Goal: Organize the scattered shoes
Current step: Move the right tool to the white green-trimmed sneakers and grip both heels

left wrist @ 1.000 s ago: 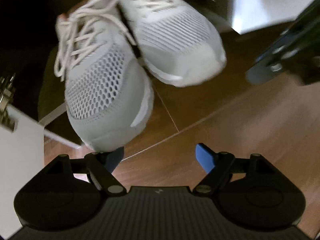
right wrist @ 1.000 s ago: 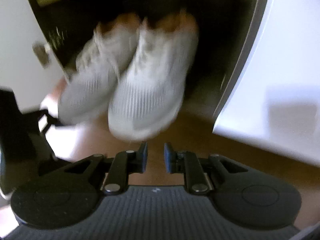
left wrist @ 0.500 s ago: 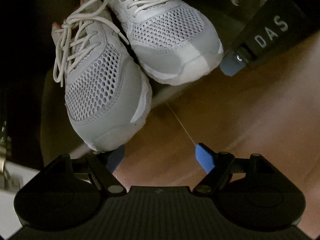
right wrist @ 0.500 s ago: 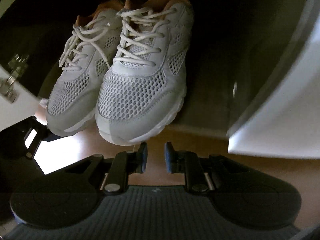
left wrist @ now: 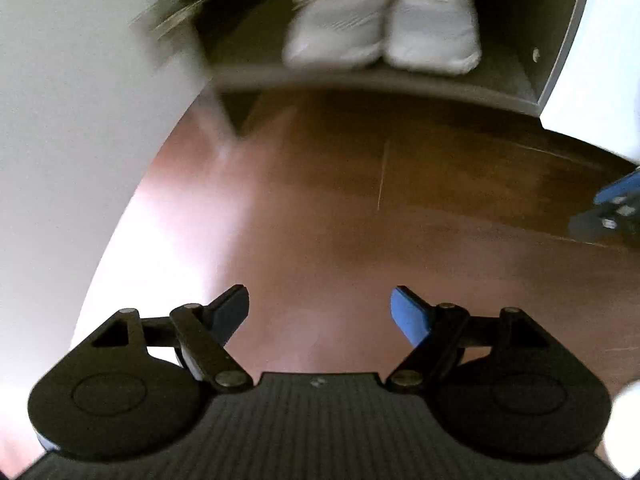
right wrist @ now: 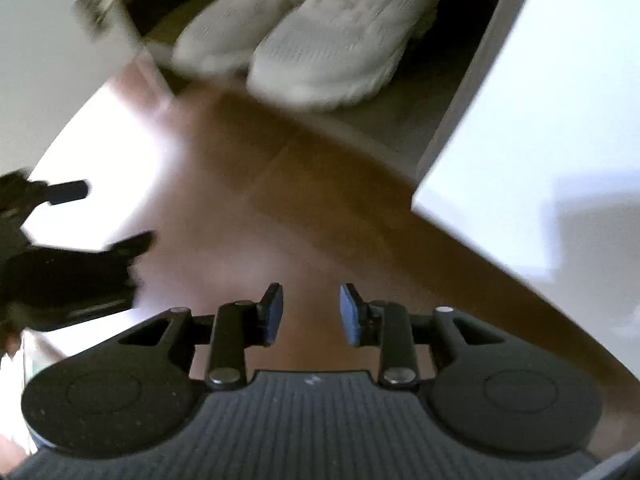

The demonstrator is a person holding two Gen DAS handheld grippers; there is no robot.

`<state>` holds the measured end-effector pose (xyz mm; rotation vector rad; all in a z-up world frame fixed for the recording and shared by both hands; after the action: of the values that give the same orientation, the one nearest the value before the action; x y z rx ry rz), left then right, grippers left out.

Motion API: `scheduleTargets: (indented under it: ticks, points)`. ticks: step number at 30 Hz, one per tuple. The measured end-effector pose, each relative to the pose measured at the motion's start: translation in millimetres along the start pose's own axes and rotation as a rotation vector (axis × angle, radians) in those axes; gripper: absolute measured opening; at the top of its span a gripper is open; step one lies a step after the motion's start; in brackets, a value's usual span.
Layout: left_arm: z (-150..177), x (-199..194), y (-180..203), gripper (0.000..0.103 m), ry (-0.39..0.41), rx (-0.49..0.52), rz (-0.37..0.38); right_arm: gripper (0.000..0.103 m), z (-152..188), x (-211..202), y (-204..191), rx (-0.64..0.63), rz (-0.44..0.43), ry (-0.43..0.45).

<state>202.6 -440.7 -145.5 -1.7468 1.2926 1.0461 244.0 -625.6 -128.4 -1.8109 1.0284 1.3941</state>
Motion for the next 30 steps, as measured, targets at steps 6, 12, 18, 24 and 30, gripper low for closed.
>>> scheduleTargets:
  ticks: [6,12,18,24,30]
  points:
    - [116.7,-132.6,-20.8,0.081,-0.171,-0.325,-0.207,0.048,34.0,-25.1,-60.3,-0.319,-0.144,-0.052]
    - [212.1,-159.2,-49.3,0.081,-0.244,-0.525,-0.293,0.049,87.1,-50.3,-136.4,-0.554,-0.246,-0.049]
    - [247.7,-164.1,-79.8,0.081,-0.209,-0.607,-0.32,0.049,117.8,-48.2,-224.2,-0.675,-0.269,0.015]
    - [279.3,-159.9,-116.9,0.081,-0.156,-0.64,-0.35,0.061,134.5,-50.0,-316.0,-0.765,-0.286,0.105]
    - [297.1,-137.6,-128.9,0.081,-0.157,-0.677,-0.356,0.064,158.8,12.4,-369.1,-0.819,-0.124,-0.013]
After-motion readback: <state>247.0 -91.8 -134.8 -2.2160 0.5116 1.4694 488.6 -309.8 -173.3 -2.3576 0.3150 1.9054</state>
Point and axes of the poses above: each gripper's, at about its wrist camera, not at the fingertips, and x roughly the way its jaws point, y to its right, z to its underside, the point moved 2 cm from there along x, roughly the way its jaws point, and after that the axes turned 2 degrees about z, right-handed, at the moved point
